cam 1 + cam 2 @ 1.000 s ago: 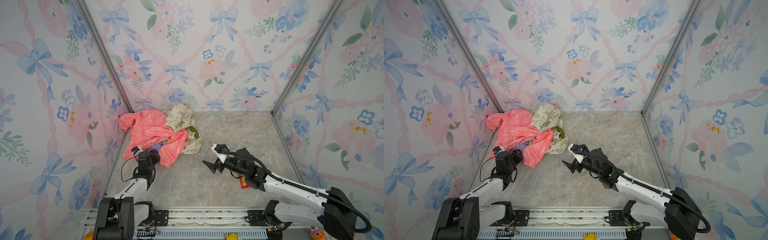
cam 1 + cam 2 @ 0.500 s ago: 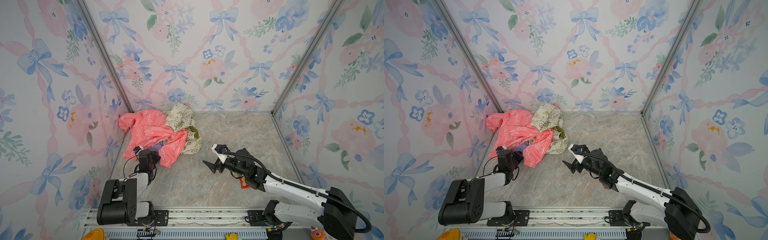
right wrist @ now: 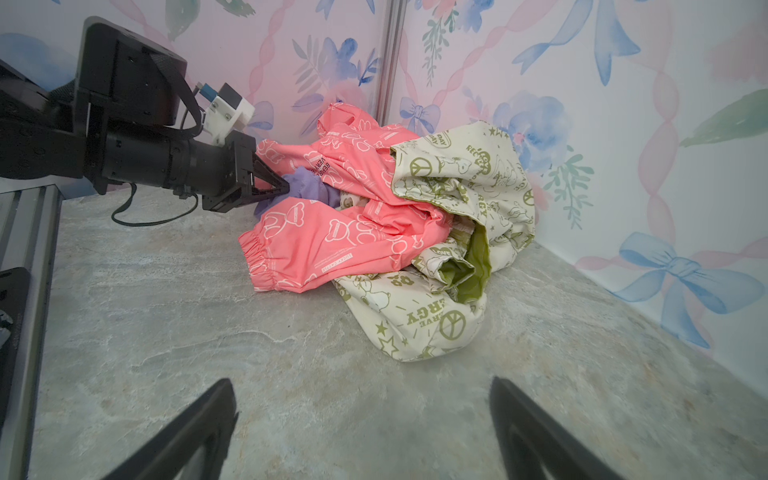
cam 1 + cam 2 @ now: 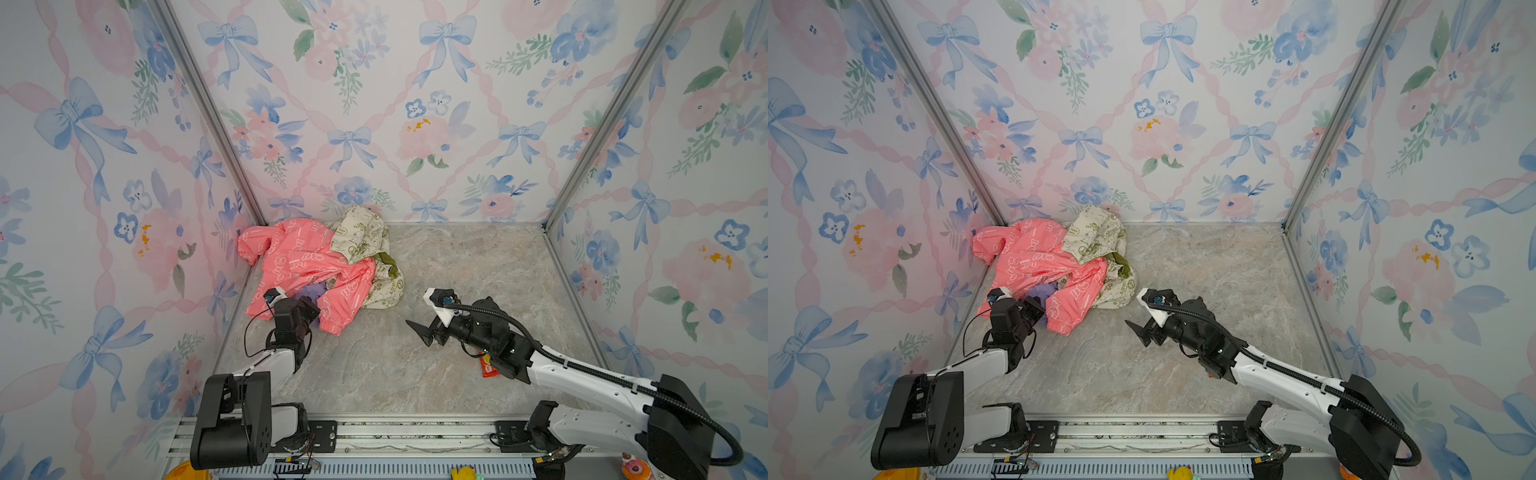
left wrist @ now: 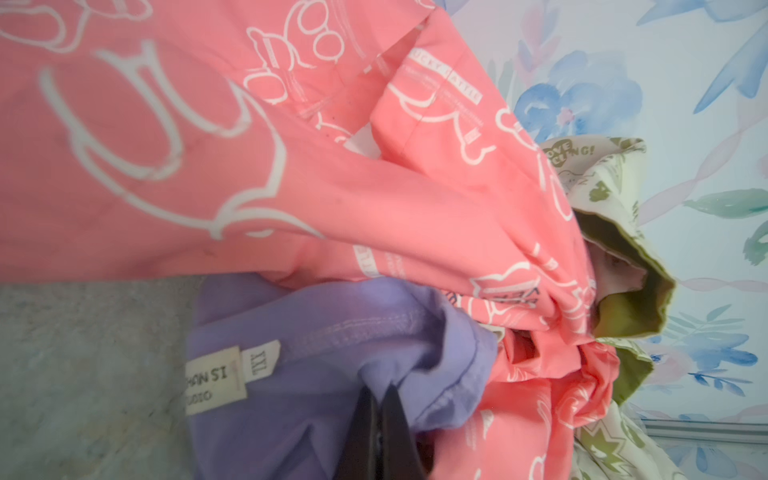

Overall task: Pick out a specific cloth from the pile
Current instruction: 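Close the left gripper on the lavender shirt and lift it from the pile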

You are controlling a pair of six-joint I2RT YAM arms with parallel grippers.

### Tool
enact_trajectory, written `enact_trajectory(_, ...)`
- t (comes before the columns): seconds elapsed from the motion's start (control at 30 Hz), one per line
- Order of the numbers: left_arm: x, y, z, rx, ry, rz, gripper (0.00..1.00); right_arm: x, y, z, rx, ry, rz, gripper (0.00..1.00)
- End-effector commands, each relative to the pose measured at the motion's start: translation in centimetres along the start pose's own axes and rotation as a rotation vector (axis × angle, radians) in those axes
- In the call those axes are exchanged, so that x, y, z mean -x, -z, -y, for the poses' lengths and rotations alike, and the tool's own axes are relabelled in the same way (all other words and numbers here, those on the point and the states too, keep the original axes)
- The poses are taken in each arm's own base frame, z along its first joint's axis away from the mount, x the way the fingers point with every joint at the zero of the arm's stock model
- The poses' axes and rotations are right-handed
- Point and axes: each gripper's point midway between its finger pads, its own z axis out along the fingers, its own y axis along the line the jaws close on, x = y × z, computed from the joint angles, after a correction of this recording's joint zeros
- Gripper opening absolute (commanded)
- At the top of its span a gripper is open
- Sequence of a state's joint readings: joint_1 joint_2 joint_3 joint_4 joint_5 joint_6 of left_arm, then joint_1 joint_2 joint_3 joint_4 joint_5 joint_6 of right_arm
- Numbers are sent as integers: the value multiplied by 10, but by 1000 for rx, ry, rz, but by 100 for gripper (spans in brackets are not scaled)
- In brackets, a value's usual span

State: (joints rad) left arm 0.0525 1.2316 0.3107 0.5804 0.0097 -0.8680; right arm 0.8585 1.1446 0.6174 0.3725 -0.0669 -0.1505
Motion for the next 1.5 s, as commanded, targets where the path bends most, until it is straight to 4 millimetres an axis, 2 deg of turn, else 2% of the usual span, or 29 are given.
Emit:
enact_trajectory(0.0,17,9,21,-77,-14,53,0,2,2,-1,-8,13,22,97)
enact_trajectory(0.3,56,28,63,-186,-16,158,0,3,4,-1,-11,12,24,97)
enact_trajectory(0.9,131,48,155,-350,-31,261,0,5,7,2,-25,11,26,97)
enact_trajectory(1.23,173,69,208,-415,-60,335,0,2,3,1,-21,4,12,97)
enact_trajectory(1.47,197,87,237,-441,-85,392,0,1,3,1,-19,3,10,97)
